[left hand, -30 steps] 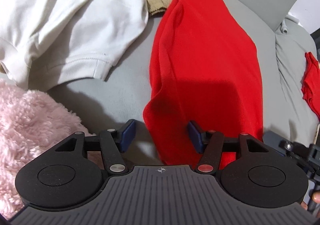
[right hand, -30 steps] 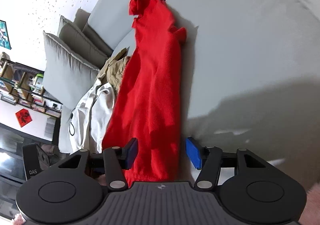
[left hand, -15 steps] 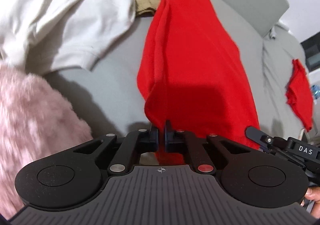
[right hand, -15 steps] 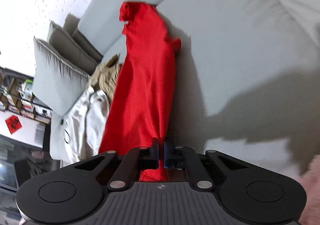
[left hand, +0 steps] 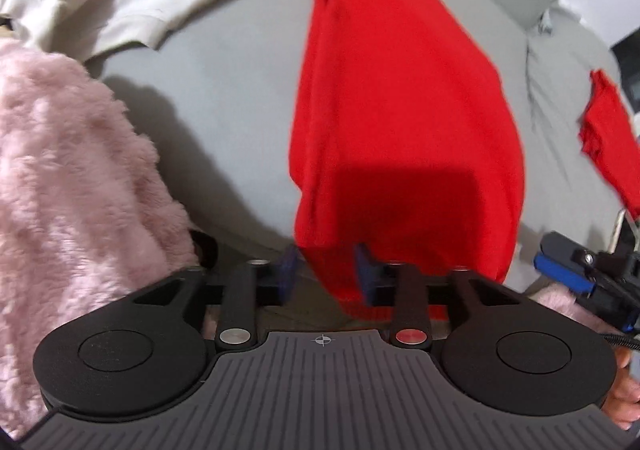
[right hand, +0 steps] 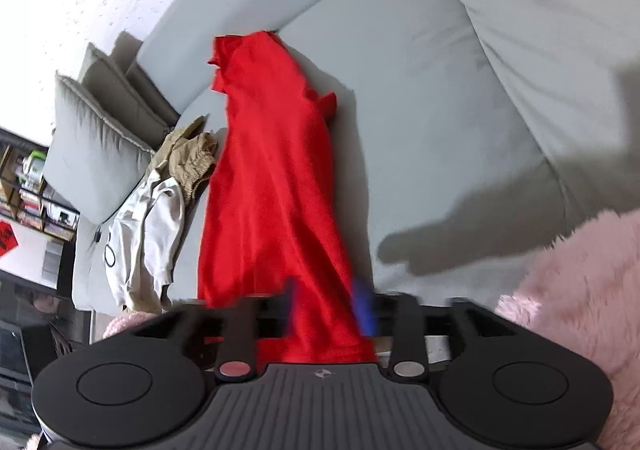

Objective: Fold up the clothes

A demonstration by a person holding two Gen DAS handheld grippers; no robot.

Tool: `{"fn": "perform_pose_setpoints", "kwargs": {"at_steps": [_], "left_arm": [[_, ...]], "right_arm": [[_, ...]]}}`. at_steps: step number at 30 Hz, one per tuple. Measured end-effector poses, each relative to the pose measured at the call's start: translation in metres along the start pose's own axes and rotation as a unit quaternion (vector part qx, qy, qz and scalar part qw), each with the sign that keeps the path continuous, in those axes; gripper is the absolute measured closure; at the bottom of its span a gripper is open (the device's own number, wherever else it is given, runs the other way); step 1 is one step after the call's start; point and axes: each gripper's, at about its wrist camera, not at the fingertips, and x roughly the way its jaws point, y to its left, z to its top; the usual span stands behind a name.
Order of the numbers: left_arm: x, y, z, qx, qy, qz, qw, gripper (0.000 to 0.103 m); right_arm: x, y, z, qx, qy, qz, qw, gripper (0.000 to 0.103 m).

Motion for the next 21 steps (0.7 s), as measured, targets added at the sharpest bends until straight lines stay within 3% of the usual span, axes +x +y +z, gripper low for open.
{"fn": "perform_pose_setpoints", "kwargs": {"at_steps": [4, 12, 16, 21], "left_arm": [[0.003, 0.004, 0.001, 0.000, -0.009, -0.008, 0.9999, 0.052], [0.033, -0.013, 0.006, 0.045, -0.009, 0.014, 0.9988, 0.052], [0.046, -0.003, 0.008, 0.041, 0.018, 0.010, 0.9989, 0.051], [0.057, -0.003, 0.007, 0.051, 0.024, 0.008, 0.9984, 0.048]], "right_arm": [[0.002, 0.000, -0.004, 0.002, 0.001, 0.001, 1.000, 0.047], [0.025, 0.007, -0.004, -0.013, 0.021, 0.006, 1.000, 0.047], [0.047, 0.010, -0.001, -0.041, 0.056, -0.008, 0.998, 0.048], [0.061, 0.008, 0.000, -0.054, 0.075, -0.015, 0.996, 0.048]]}}
